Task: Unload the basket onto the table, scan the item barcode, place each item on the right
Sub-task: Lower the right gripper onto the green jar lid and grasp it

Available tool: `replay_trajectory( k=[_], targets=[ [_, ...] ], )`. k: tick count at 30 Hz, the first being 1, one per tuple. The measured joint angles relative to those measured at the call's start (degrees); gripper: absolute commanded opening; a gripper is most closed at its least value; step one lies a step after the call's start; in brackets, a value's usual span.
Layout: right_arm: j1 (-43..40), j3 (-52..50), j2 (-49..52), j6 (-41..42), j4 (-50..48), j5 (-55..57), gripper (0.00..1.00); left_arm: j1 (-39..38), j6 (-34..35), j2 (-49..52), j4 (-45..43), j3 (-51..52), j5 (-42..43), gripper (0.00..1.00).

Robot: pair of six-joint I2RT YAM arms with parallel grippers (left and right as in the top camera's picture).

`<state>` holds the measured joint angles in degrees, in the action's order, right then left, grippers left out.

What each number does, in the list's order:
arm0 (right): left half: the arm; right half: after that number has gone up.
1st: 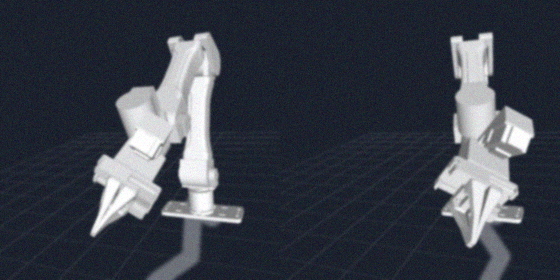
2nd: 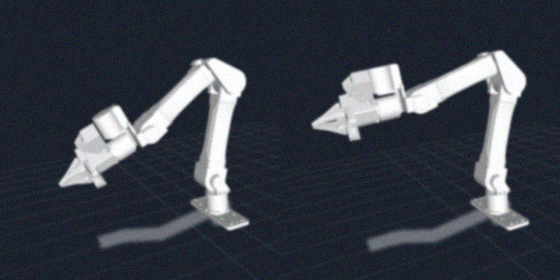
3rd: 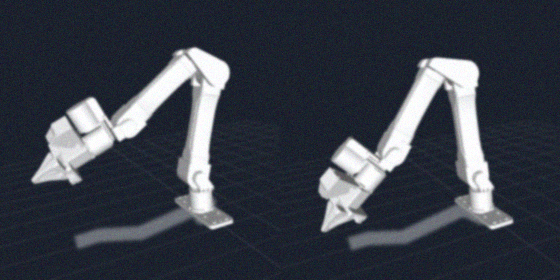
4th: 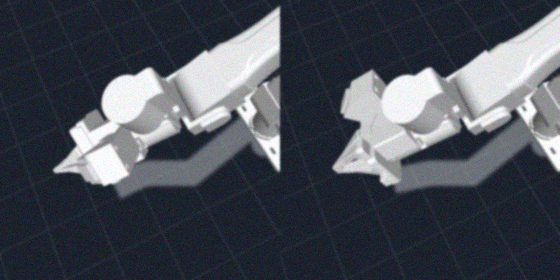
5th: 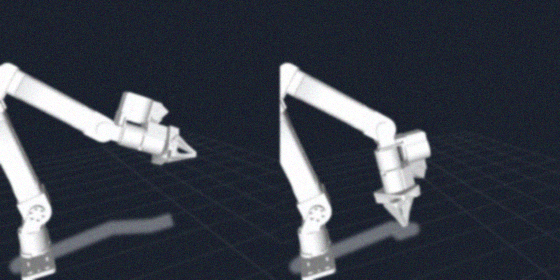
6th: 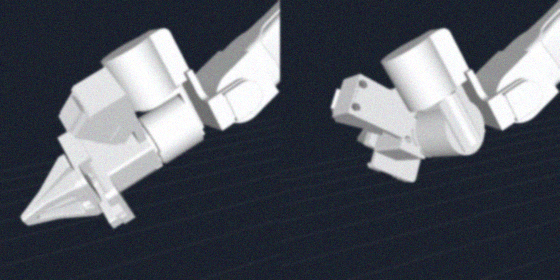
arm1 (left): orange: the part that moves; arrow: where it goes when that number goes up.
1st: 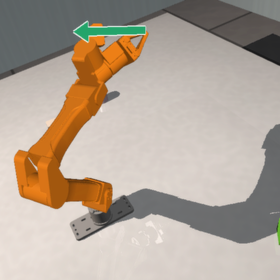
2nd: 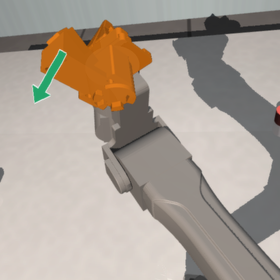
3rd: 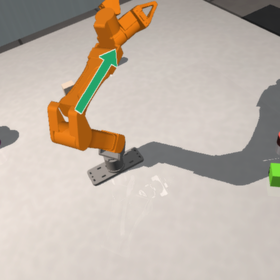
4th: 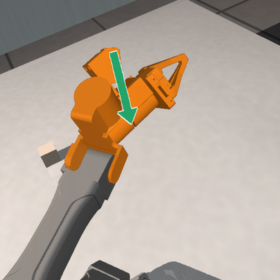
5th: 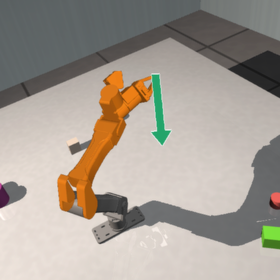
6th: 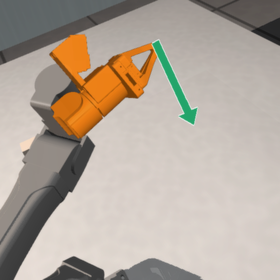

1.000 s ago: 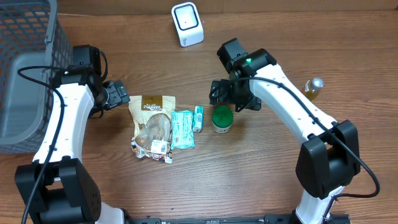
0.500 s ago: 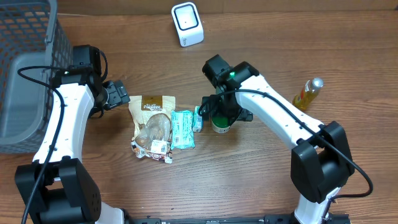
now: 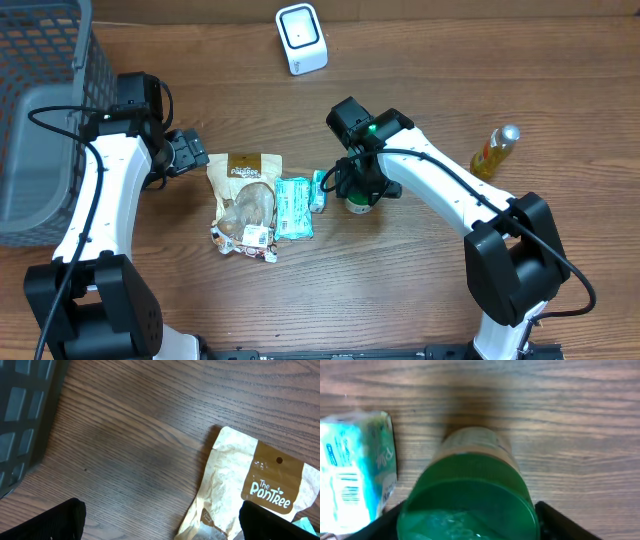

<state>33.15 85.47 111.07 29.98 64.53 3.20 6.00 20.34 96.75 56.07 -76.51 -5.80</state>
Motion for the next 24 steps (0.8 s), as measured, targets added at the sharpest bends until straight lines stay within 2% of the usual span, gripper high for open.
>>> replay_trajectory(
  k=[1, 4, 24],
  targets=[
    [0.0, 0.0, 0.0, -0.1, -0.1, 0.1, 0.63, 0.0, 0.0, 0.0, 0.0, 0.0, 0.0, 1.00],
    [0.0, 0.0, 0.0, 0.0, -0.3, 0.5, 0.62, 0.0, 0.0, 0.0, 0.0, 0.0, 0.0, 1.00],
    [-2.4, 0.0, 0.0, 0.0, -2.3, 2.4, 0.63, 0.0, 0.0, 0.0, 0.0, 0.0, 0.0, 1.00]
  ],
)
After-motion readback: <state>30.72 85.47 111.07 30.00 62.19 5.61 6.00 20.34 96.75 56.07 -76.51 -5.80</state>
